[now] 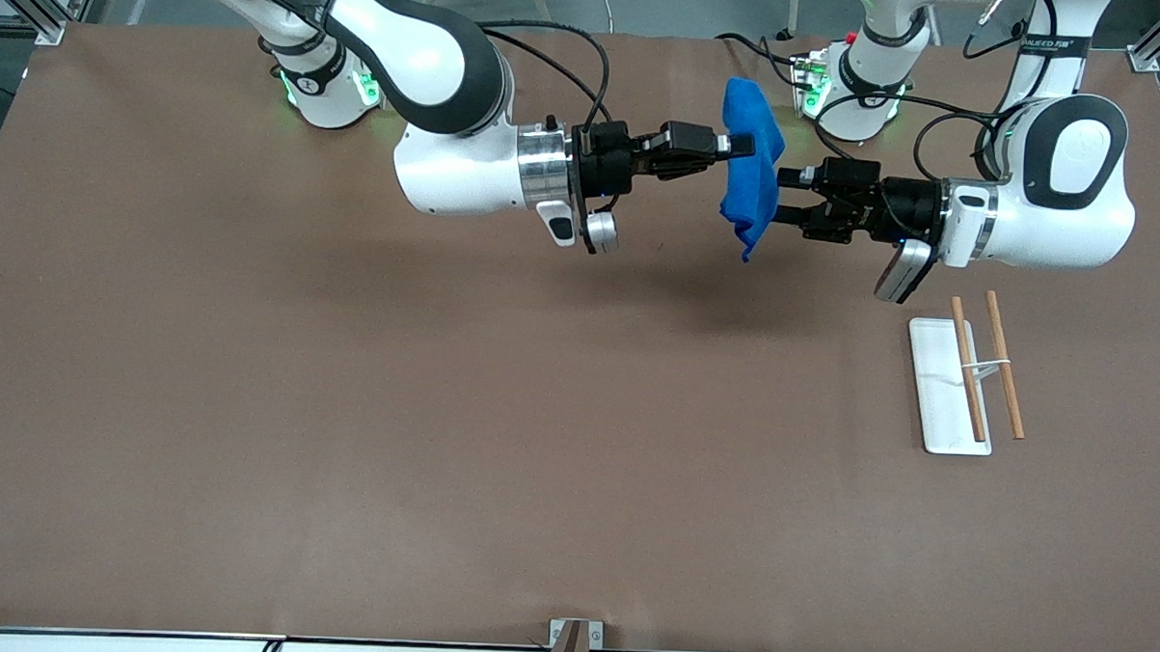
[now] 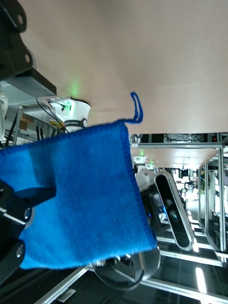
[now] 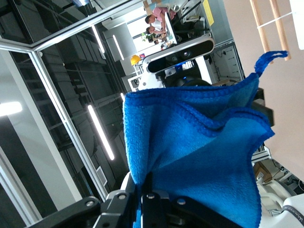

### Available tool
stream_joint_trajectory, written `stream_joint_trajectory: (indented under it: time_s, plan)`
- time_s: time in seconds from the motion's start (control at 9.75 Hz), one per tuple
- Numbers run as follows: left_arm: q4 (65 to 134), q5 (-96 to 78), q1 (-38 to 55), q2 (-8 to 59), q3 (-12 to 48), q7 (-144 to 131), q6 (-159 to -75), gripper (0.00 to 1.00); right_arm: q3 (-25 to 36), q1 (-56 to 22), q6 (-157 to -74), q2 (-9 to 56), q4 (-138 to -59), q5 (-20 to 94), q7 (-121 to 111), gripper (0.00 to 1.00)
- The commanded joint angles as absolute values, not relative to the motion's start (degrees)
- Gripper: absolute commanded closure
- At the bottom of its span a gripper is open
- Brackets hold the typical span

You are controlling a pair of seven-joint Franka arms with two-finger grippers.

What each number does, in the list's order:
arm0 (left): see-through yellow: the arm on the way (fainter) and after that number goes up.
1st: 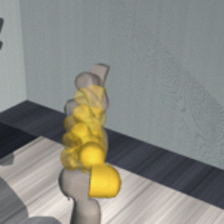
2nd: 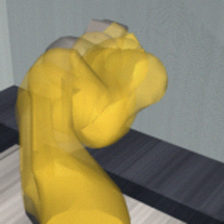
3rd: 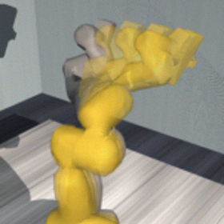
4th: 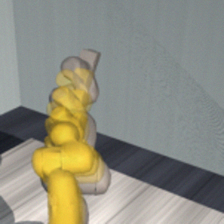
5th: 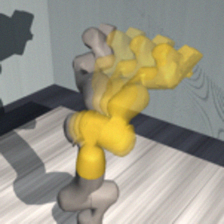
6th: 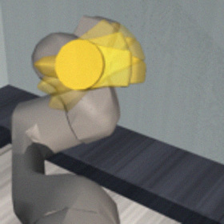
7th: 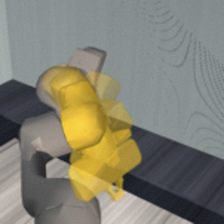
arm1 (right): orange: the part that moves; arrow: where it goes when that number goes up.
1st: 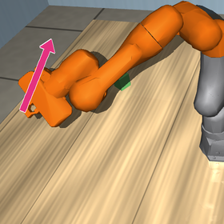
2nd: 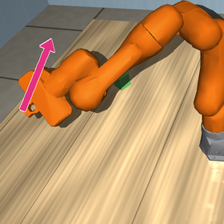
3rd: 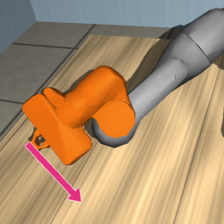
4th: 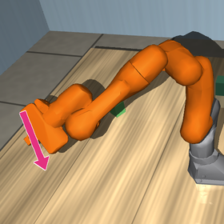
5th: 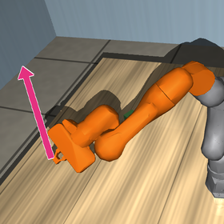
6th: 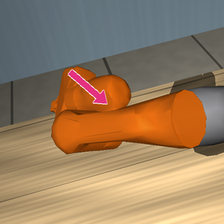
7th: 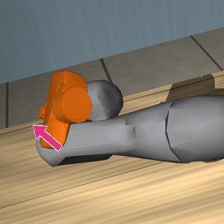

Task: Right arm passes towel to left arm to hang
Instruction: 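Grasp the hanging towel with the left gripper beside the right gripper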

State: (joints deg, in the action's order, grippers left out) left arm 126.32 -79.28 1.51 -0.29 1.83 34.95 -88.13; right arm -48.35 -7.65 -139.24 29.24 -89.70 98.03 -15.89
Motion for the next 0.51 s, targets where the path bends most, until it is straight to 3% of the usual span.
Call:
stream_joint_trajectory:
  time_s: [0.0, 0.31, 0.41]
  plan:
    - [129.1, -82.6, 1.4, -0.1, 1.8, 37.0, -88.6, 0.16, -49.0, -8.4, -141.1, 30.3, -88.4, 99.5, -17.1, 0.99]
    - [130.9, -87.2, 0.4, 0.8, 1.8, 43.7, -88.4, 0.21, -49.0, -8.4, -141.1, 30.3, -88.4, 99.6, -17.1, 0.98]
    - [131.0, -87.3, 0.3, 0.8, 1.8, 43.9, -87.9, 0.34, -49.0, -8.4, -141.2, 30.3, -88.4, 99.6, -17.0, 0.98]
